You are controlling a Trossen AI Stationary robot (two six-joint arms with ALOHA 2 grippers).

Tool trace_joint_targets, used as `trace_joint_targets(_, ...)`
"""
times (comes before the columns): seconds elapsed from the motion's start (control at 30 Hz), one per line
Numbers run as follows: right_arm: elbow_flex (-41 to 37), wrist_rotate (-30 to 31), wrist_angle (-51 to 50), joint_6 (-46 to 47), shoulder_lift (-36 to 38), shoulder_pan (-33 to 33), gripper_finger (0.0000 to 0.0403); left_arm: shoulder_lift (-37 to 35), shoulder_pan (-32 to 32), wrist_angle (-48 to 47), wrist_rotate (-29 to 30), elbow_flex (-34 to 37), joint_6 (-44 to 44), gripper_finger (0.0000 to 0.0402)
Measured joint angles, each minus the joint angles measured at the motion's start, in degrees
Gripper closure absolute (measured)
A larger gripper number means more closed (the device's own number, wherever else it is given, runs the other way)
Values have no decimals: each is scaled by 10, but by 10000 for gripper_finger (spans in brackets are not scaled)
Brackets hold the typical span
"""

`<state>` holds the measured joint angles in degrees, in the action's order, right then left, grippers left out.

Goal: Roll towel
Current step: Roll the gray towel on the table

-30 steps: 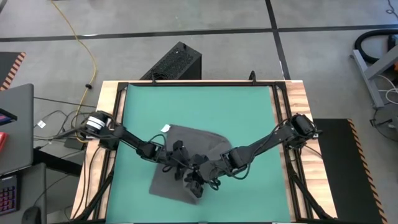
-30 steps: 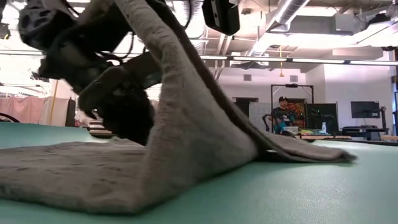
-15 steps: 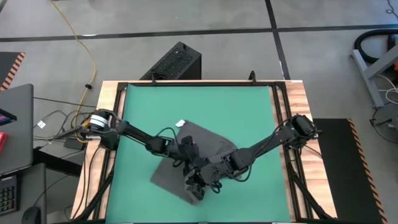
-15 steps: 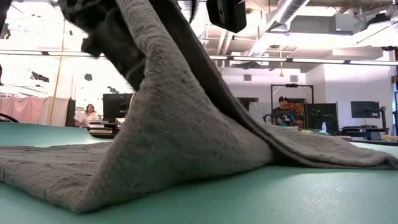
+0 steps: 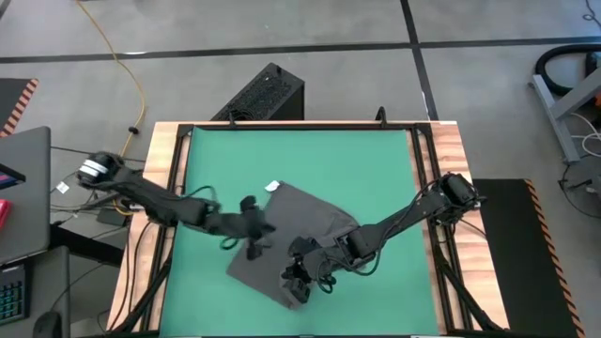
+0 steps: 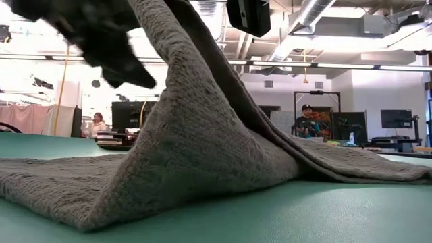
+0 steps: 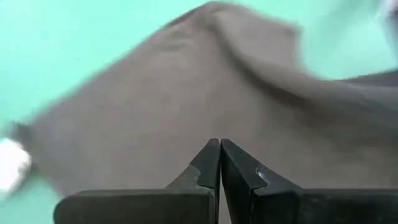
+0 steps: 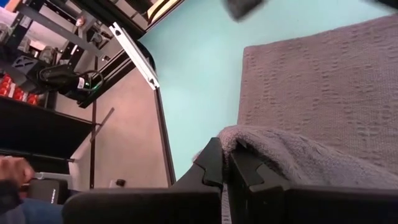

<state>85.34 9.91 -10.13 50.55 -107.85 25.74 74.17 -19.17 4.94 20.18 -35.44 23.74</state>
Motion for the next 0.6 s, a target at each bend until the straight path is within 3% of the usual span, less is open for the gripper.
trace_joint_targets(0.1, 0, 0, -2, 0, 0, 0, 385, -47, -38, 124, -6, 113, 77, 401)
trace_joint_targets(0.23, 0, -2, -2, 0, 0, 0, 385, -74, -74, 169, 19, 190, 147, 401)
trace_joint_targets(0.47, 0, -9, 2, 0, 0, -12, 385, -16, -84, 162, 31, 173, 139, 401)
trace_joint_targets(0.6, 0, -18, 3, 0, 0, -20, 385, 44, -84, 160, 7, 153, 127, 401)
